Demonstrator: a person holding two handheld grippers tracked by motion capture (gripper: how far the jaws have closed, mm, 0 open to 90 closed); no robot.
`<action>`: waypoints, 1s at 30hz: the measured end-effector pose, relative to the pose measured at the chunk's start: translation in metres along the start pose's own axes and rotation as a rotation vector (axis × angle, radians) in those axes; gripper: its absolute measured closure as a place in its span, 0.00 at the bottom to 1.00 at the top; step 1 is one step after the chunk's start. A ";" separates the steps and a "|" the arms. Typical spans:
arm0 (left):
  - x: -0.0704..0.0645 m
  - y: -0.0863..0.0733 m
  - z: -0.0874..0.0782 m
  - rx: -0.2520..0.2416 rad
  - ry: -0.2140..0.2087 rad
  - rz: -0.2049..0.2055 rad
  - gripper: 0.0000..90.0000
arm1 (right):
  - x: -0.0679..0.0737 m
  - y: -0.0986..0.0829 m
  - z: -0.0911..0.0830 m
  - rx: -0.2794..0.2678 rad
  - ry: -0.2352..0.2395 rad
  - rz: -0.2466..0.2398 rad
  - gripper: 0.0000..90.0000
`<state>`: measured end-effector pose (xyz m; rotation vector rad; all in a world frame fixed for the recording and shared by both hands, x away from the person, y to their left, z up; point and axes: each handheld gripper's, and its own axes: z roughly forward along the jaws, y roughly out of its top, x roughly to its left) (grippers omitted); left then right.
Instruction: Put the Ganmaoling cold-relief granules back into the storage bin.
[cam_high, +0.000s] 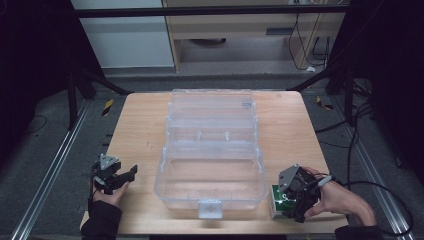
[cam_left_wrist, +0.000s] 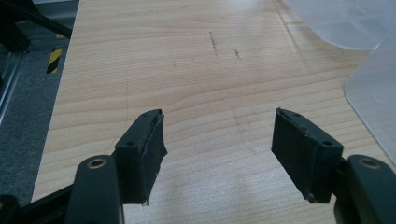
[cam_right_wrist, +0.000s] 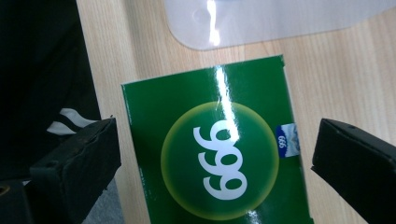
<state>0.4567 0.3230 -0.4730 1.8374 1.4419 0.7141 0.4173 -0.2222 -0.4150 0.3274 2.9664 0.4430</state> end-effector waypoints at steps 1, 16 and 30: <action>0.000 0.000 0.000 0.000 0.000 0.000 0.37 | 0.000 -0.001 0.002 0.004 0.000 0.001 0.02; 0.000 0.000 0.000 0.002 0.000 0.001 0.37 | -0.007 -0.008 0.027 0.022 0.064 -0.001 0.07; 0.000 0.000 0.000 0.001 -0.002 0.001 0.37 | -0.009 -0.010 0.030 0.018 0.093 -0.011 0.15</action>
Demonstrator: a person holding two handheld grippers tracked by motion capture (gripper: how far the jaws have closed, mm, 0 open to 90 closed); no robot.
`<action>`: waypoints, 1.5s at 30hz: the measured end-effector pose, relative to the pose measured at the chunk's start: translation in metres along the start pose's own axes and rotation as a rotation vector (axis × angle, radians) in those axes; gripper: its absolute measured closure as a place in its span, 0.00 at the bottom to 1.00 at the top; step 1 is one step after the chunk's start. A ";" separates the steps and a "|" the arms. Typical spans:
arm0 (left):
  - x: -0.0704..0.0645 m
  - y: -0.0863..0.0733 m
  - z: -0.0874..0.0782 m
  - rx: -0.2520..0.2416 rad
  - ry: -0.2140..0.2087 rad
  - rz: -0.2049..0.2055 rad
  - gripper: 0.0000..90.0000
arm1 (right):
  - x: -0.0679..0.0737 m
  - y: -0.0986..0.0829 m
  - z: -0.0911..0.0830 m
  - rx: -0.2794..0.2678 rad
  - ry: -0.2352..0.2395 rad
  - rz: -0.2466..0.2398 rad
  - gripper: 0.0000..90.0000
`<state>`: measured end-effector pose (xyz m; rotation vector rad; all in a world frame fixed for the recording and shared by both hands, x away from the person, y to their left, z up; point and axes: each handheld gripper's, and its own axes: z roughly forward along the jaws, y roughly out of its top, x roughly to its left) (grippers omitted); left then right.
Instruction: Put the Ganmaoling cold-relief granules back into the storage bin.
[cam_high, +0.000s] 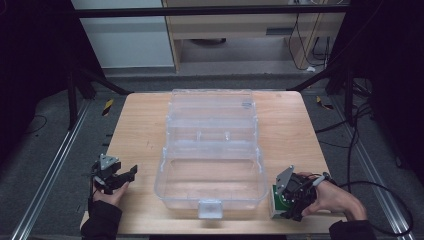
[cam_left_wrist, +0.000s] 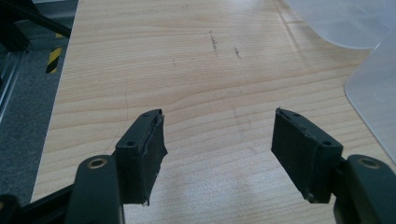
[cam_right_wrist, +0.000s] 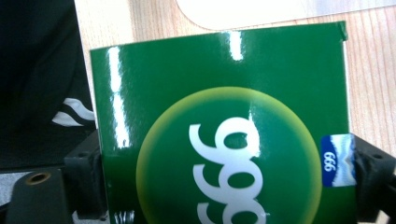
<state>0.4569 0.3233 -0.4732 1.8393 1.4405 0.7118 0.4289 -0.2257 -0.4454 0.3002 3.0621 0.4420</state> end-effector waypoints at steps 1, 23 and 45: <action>0.000 0.000 0.000 0.000 0.000 -0.001 0.37 | 0.000 0.000 0.000 -0.004 0.003 -0.003 0.16; -0.001 0.000 0.000 0.001 -0.001 0.000 0.38 | 0.018 0.013 -0.059 -0.062 -0.065 -0.001 0.17; 0.000 0.000 0.000 0.003 -0.003 0.000 0.38 | 0.023 0.064 -0.114 -0.074 -0.096 -0.019 0.17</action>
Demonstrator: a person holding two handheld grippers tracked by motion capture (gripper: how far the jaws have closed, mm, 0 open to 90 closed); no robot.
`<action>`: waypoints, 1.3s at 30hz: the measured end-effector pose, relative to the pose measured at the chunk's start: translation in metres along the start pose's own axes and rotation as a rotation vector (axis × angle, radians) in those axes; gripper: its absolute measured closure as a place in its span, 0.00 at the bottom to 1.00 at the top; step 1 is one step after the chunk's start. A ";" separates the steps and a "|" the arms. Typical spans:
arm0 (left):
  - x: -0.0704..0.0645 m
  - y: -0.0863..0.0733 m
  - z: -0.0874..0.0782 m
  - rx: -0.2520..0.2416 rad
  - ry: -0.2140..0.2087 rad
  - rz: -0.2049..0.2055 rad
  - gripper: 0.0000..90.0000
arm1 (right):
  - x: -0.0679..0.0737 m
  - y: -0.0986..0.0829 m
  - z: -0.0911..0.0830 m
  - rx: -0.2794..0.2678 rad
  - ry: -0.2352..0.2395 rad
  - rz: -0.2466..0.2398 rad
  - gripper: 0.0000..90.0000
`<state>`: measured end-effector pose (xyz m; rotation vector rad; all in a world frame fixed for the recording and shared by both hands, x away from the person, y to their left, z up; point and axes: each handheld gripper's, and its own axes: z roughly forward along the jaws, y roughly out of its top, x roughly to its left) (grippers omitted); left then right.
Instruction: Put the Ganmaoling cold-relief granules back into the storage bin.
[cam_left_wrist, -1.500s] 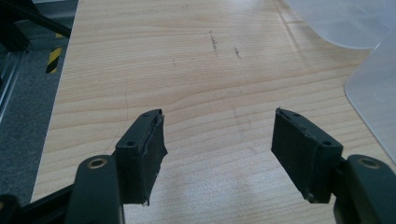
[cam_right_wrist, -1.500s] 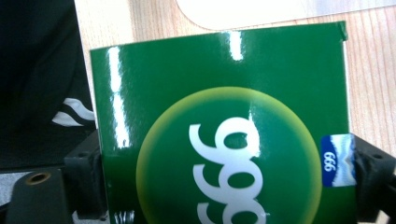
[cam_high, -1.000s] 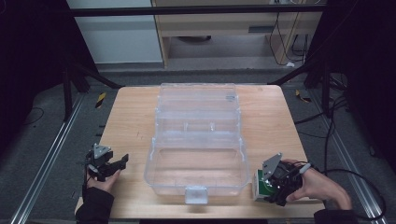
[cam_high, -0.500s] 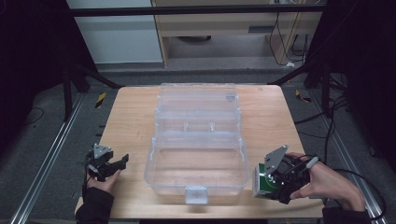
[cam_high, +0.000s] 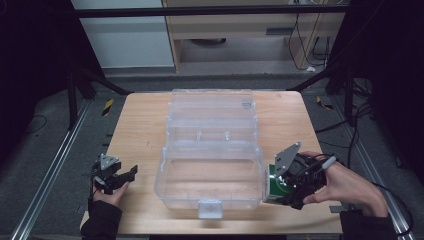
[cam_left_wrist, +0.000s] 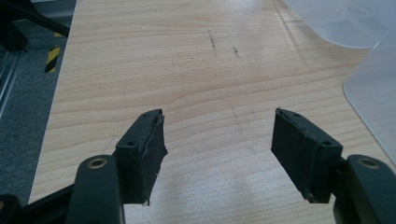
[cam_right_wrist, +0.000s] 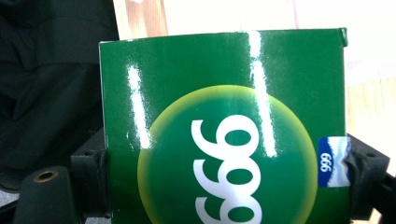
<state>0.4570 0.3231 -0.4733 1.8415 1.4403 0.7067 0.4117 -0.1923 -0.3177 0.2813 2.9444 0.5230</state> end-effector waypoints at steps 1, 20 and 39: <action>0.000 0.000 0.000 0.000 0.000 0.000 0.38 | 0.000 0.003 -0.001 0.001 -0.001 -0.004 0.17; 0.000 0.000 0.000 -0.003 0.002 0.002 0.38 | -0.017 0.053 0.014 -0.025 -0.001 -0.019 0.17; 0.001 0.000 0.000 -0.005 0.002 0.003 0.38 | -0.026 0.074 0.049 -0.021 0.002 -0.039 0.17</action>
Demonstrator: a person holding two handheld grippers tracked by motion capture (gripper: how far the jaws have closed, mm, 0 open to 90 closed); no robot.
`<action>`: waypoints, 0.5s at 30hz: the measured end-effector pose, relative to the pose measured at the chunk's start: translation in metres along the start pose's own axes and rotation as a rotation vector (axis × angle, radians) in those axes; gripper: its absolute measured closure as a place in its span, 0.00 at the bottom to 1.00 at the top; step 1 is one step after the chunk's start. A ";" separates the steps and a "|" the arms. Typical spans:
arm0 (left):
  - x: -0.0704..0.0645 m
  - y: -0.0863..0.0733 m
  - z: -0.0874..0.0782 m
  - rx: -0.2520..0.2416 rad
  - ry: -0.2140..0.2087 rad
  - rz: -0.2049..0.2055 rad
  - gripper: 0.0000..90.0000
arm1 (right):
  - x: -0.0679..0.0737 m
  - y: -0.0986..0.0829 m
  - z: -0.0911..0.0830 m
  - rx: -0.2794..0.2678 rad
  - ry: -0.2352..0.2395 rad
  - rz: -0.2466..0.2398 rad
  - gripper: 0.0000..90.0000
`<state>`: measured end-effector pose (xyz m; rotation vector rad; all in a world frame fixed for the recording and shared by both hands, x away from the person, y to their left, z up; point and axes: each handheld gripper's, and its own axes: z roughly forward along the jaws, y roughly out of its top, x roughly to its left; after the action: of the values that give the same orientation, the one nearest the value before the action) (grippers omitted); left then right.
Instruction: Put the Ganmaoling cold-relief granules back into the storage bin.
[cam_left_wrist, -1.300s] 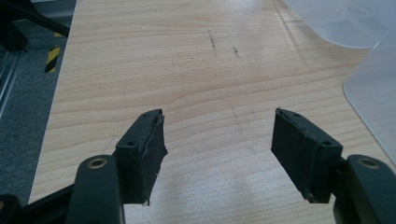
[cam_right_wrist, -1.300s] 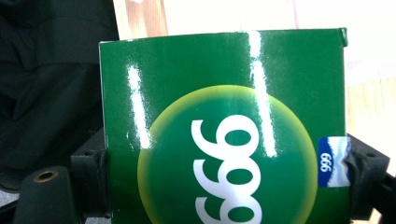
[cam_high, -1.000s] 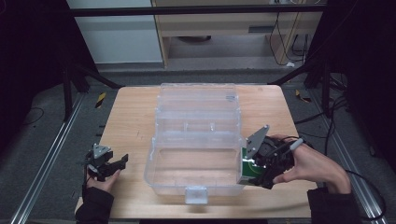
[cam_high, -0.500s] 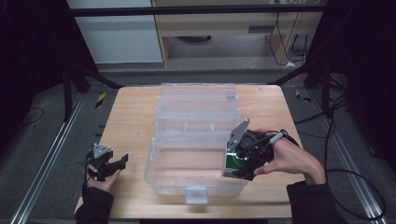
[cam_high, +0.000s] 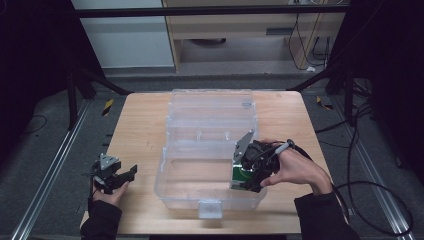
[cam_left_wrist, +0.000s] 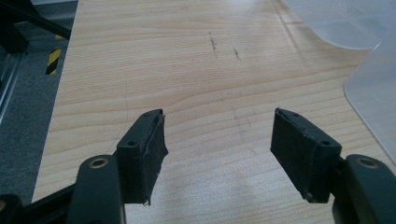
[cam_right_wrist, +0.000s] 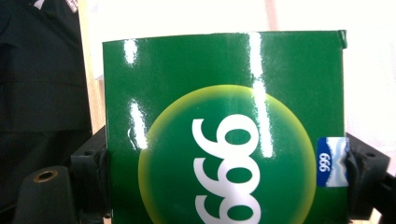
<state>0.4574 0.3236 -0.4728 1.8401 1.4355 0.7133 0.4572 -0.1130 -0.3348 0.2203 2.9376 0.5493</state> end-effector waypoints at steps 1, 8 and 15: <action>0.000 0.000 0.000 -0.001 0.000 0.000 0.38 | 0.000 0.000 0.002 -0.001 0.002 -0.005 0.17; 0.000 0.000 0.000 0.000 0.000 0.001 0.38 | 0.001 -0.002 0.014 0.019 0.015 0.002 0.17; 0.000 0.000 0.000 -0.002 0.000 0.000 0.38 | 0.002 -0.001 0.021 0.039 0.011 -0.006 0.17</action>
<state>0.4573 0.3238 -0.4726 1.8385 1.4346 0.7141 0.4585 -0.1059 -0.3551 0.2140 2.9603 0.4950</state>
